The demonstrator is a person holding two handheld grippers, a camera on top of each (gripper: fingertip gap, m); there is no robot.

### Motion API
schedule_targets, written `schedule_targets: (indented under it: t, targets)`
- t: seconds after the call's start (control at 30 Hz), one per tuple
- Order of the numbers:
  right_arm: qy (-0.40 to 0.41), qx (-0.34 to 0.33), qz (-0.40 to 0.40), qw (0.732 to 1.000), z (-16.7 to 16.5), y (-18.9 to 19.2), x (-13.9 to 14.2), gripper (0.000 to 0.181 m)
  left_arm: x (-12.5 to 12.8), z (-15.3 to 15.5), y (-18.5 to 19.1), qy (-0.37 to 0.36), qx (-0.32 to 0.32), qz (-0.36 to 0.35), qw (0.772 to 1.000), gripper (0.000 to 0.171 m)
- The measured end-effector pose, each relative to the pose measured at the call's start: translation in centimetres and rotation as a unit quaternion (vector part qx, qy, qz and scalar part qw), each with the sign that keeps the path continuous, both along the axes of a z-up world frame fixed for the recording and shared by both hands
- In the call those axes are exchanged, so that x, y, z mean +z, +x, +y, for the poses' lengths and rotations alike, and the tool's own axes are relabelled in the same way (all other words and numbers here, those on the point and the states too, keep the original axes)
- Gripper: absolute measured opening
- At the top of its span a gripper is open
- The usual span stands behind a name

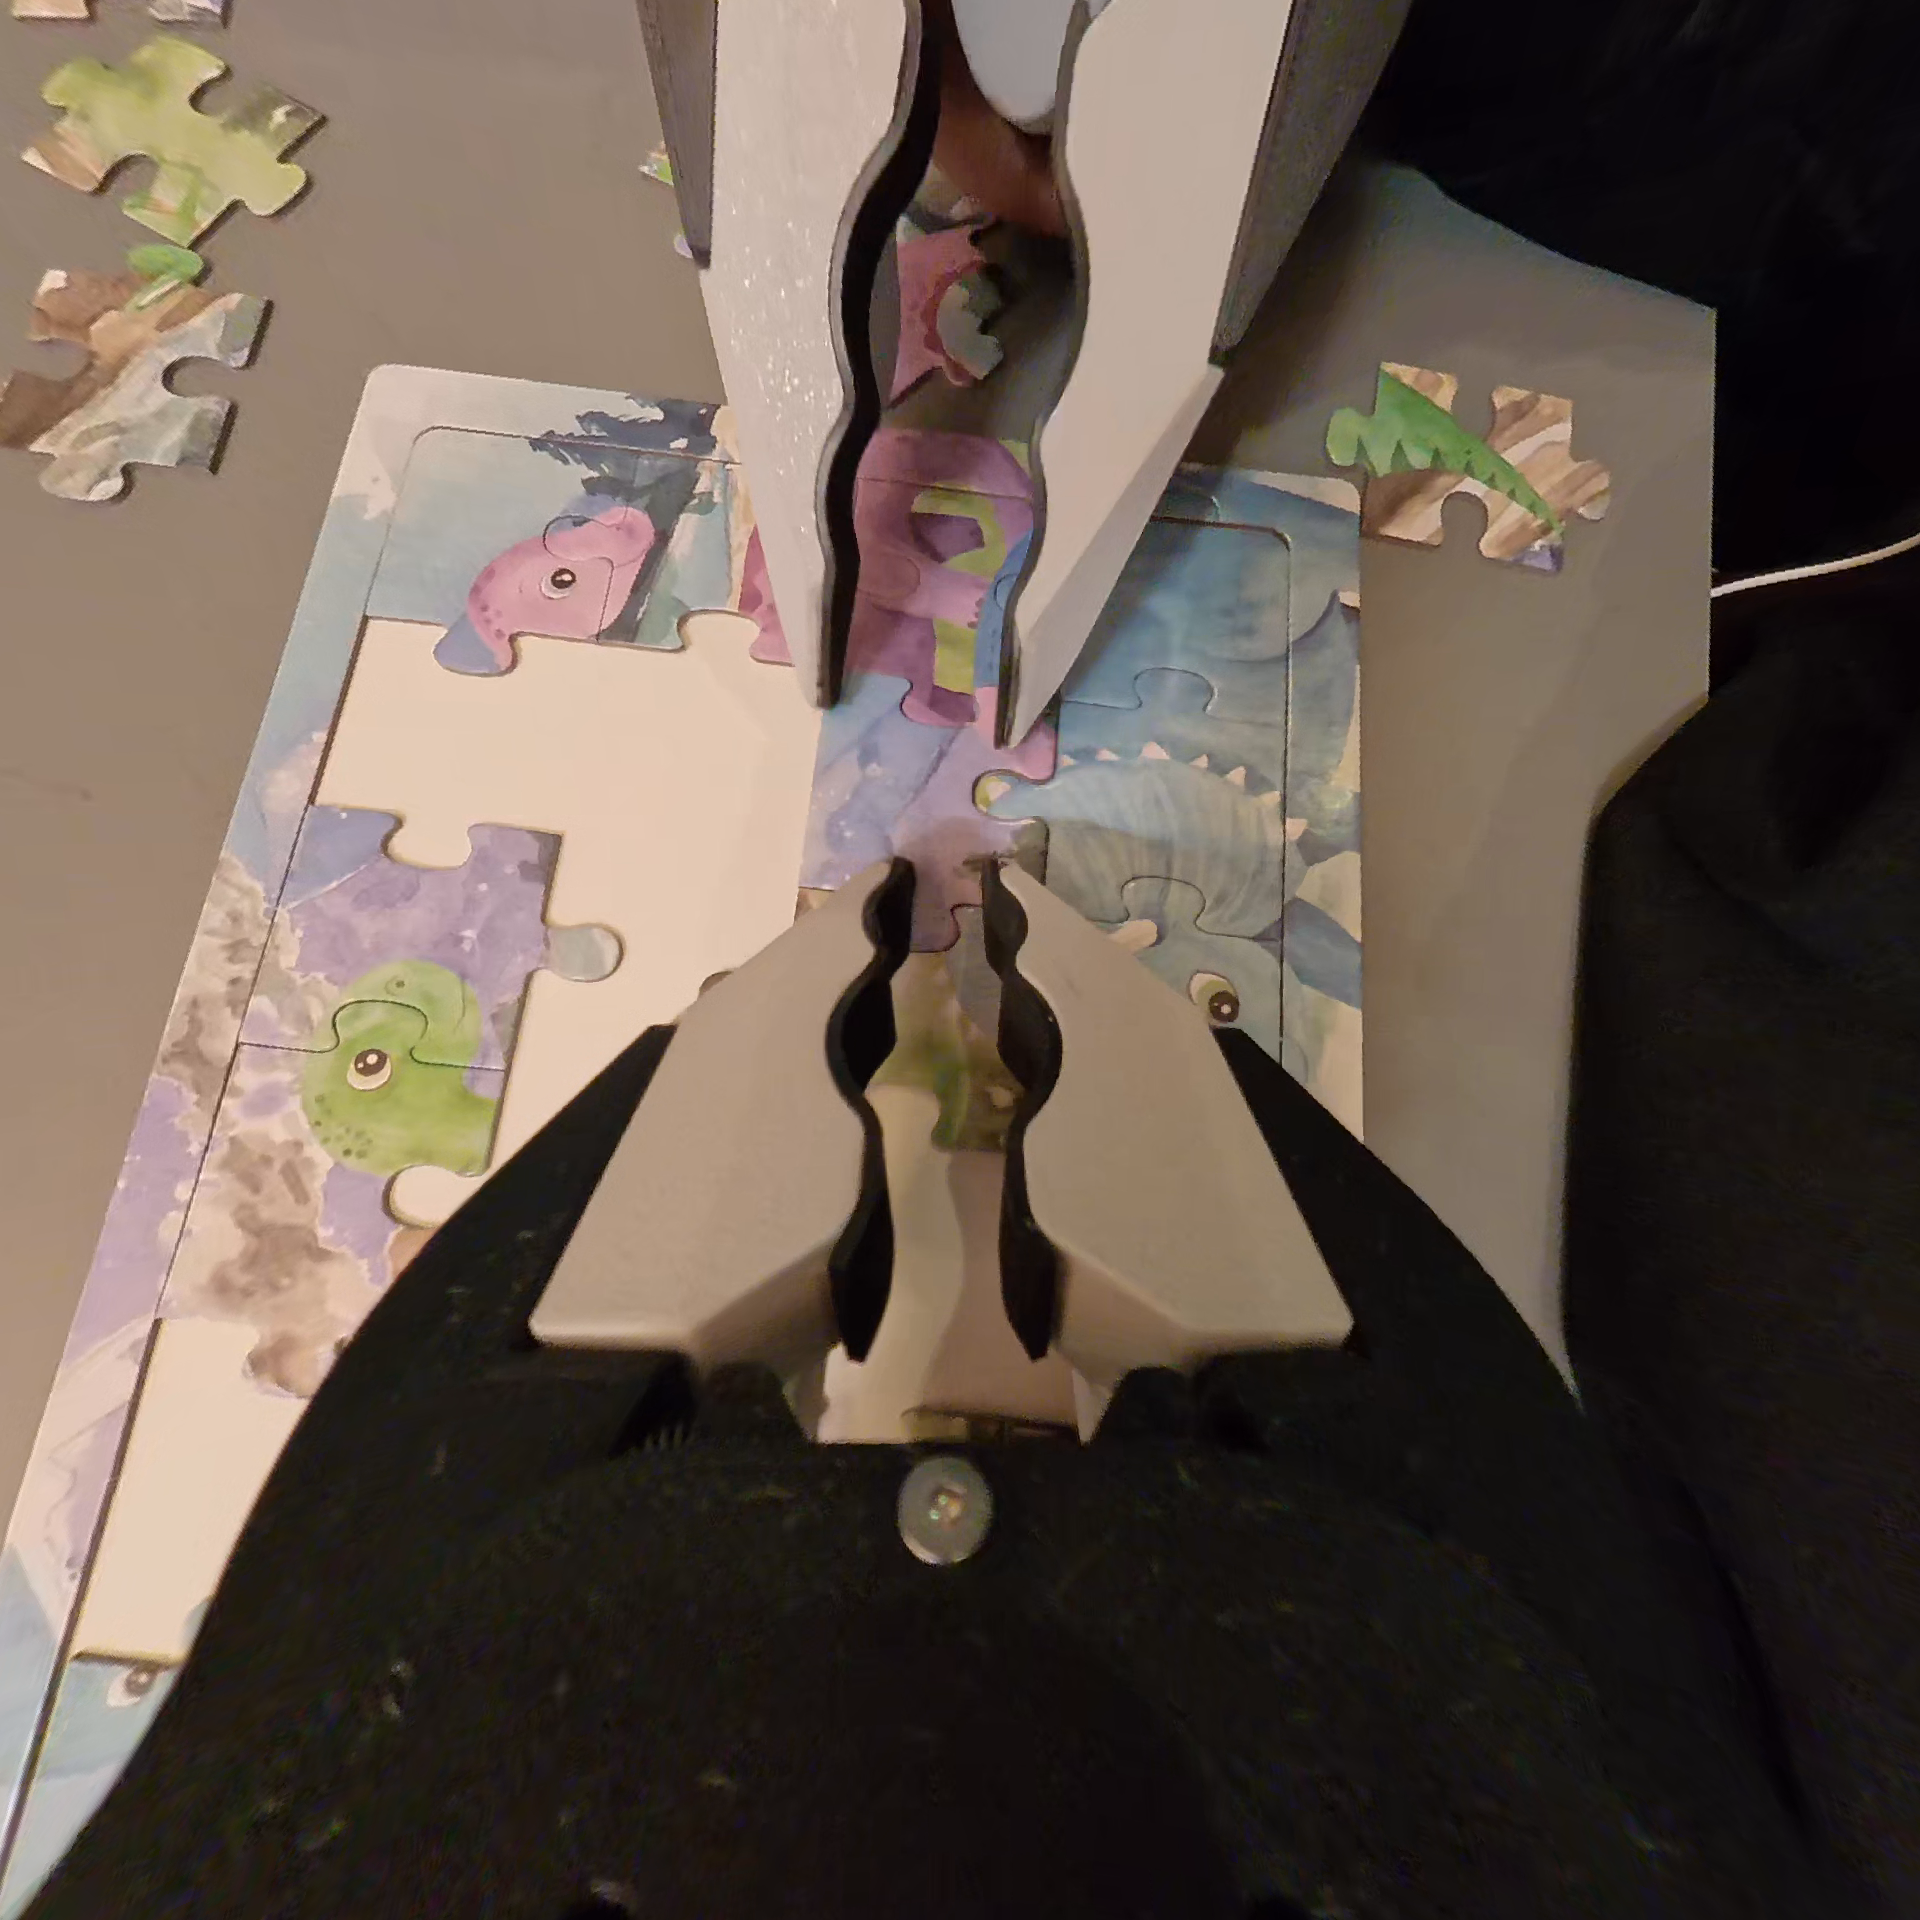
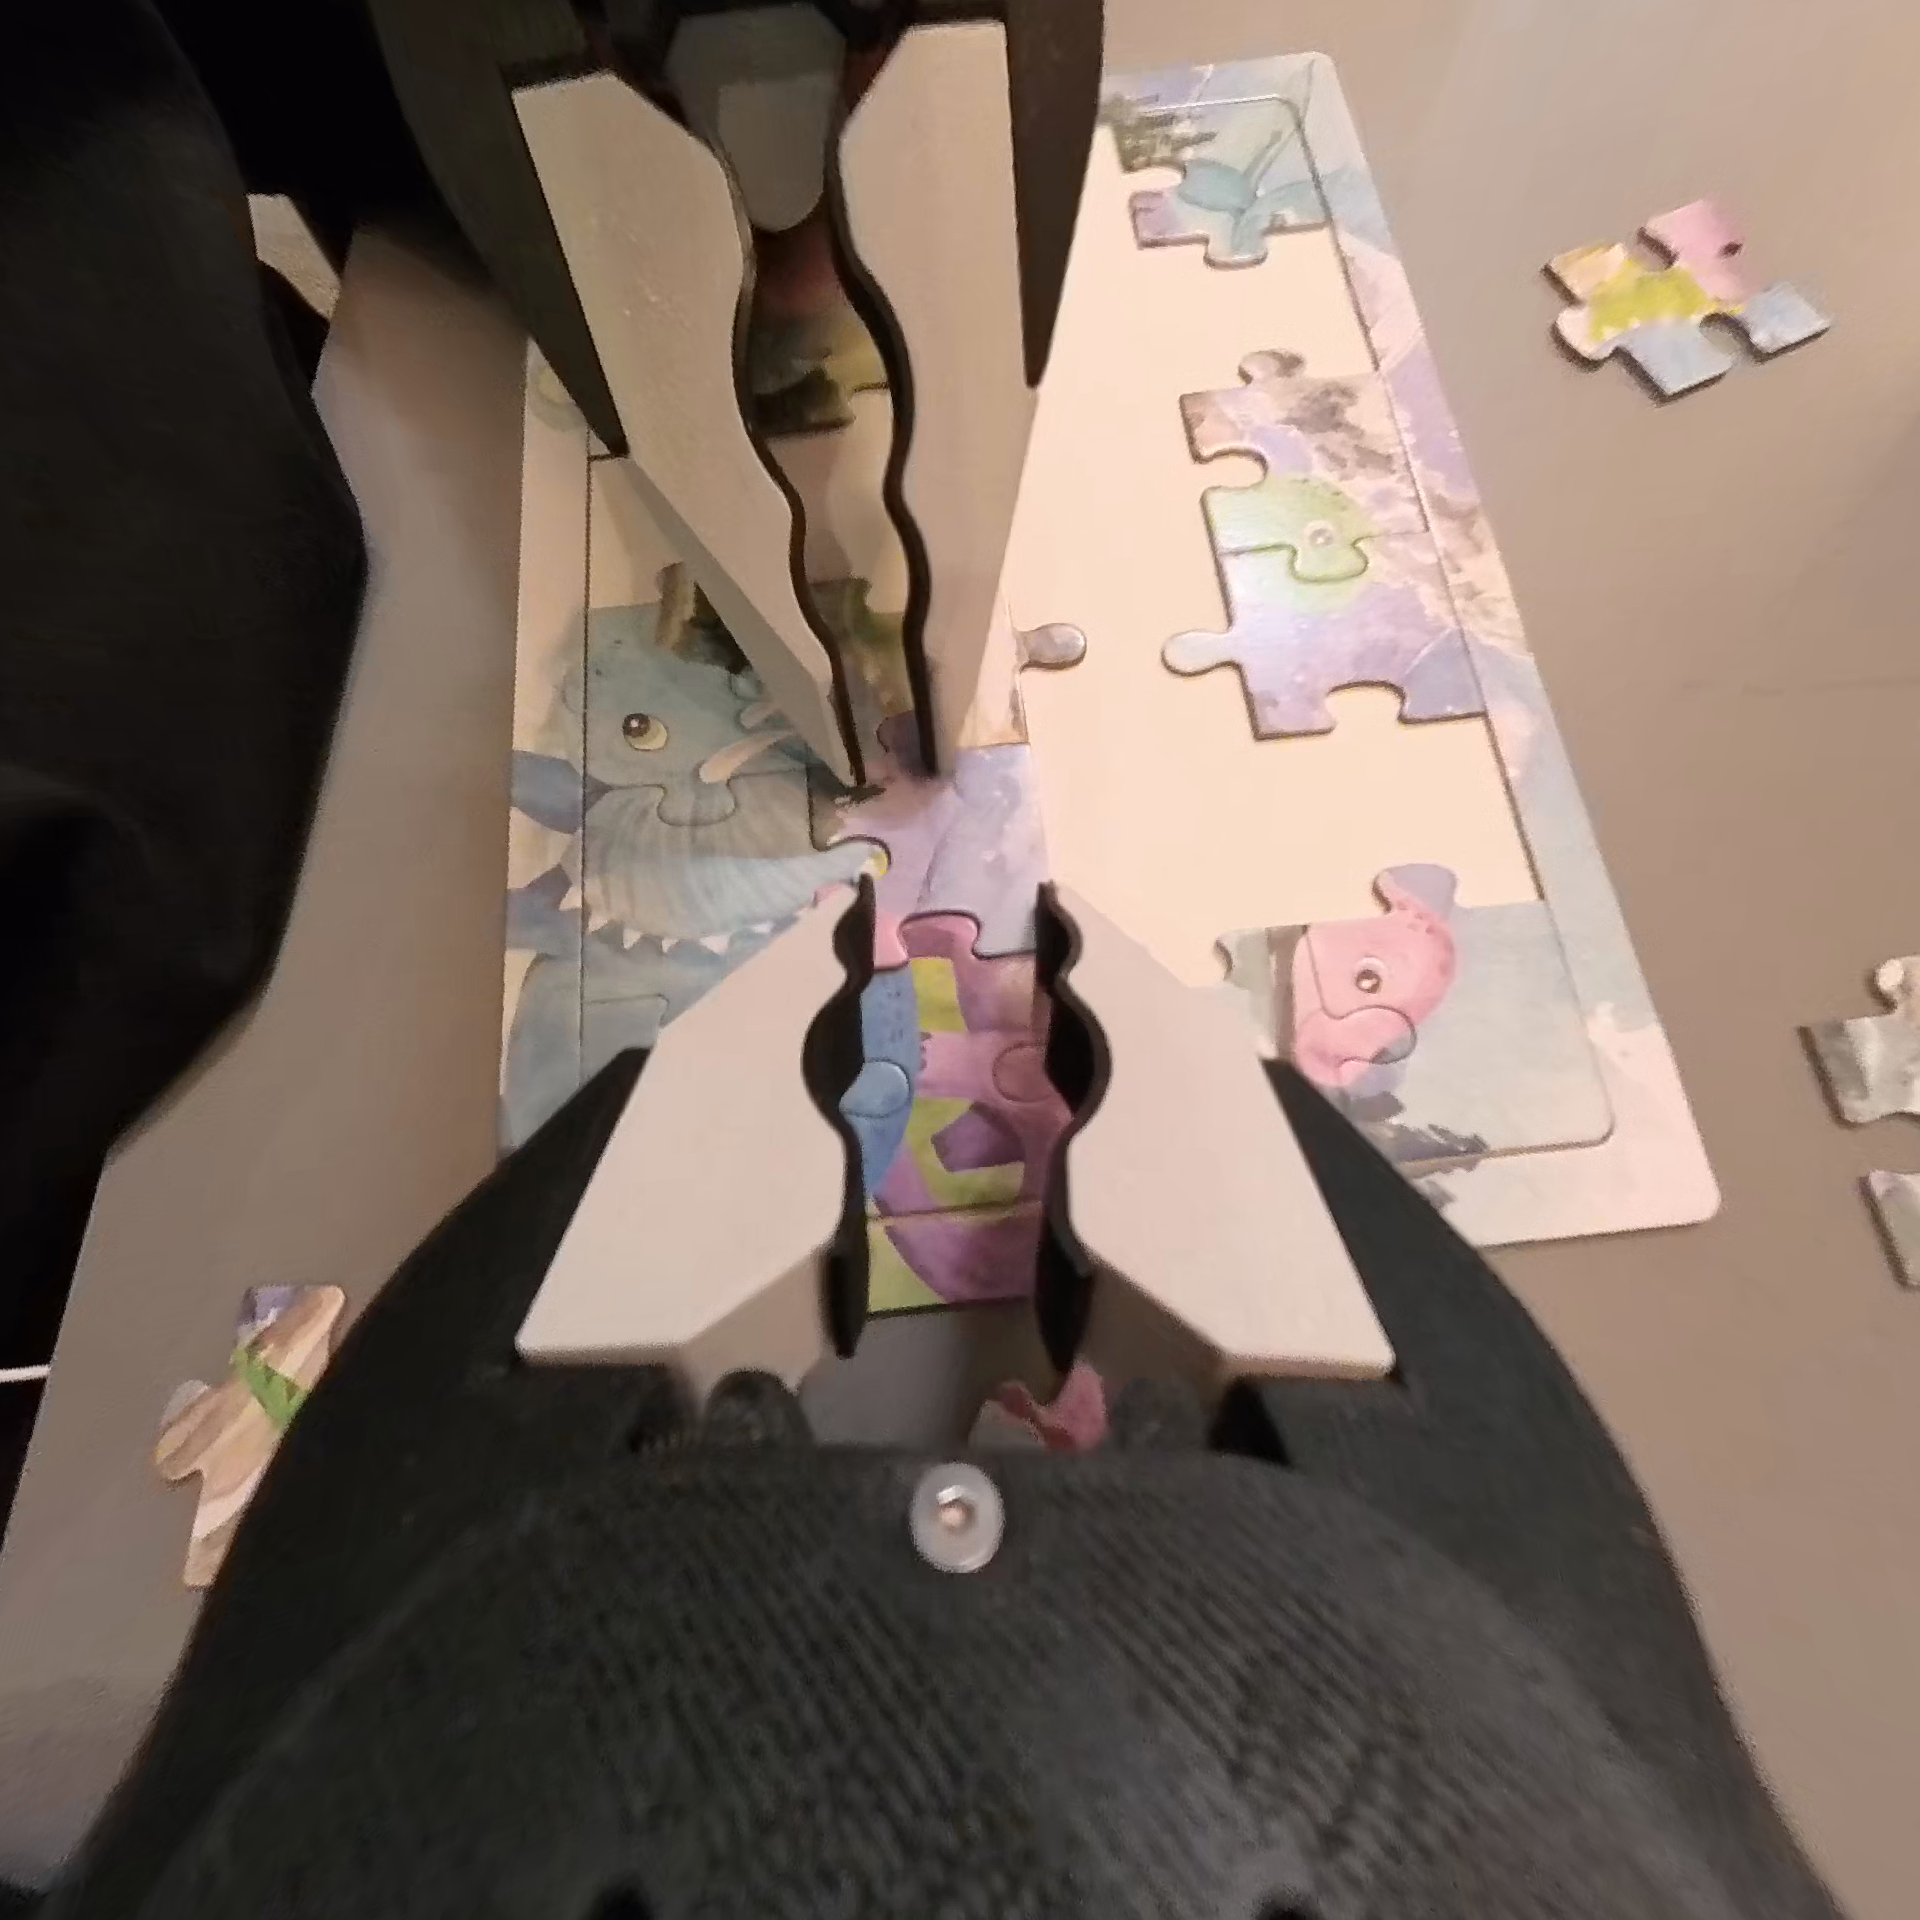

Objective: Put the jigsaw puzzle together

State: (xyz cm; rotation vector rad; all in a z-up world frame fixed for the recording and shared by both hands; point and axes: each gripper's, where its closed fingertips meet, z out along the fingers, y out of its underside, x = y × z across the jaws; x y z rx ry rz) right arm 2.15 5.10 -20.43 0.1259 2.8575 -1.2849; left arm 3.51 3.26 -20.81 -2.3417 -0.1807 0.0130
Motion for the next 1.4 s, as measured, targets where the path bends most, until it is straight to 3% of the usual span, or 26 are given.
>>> schedule_targets:
  t: [0.33,0.53,0.67,1.1,1.4]
  targets:
    - [-0.01,-0.014,-0.018,1.0,0.2,-0.3,-0.2,0.0,0.0,0.3,0.3,-0.001,0.002,-0.003,1.0,0.005]
    - [0.011,0.015,0.016,1.0,0.2,0.4,-0.2,0.0,-0.1,0.5,0.5,-0.004,0.003,0.002,1.0,0.0]
    - [0.006,0.043,-0.004,0.999,0.1,1.6,0.0,0.0,-0.1,0.5,0.5,-0.004,0.005,-0.005,1.0,0.0]
    - [0.0,0.05,-0.05,0.997,-0.1,2.3,-0.1,0.0,0.0,0.3,0.3,-0.015,0.002,0.012,1.0,0.0]
    - [0.004,0.047,-0.035,0.998,0.3,2.2,0.0,0.0,0.0,0.3,0.0,-0.011,0.008,0.013,1.0,0.002]
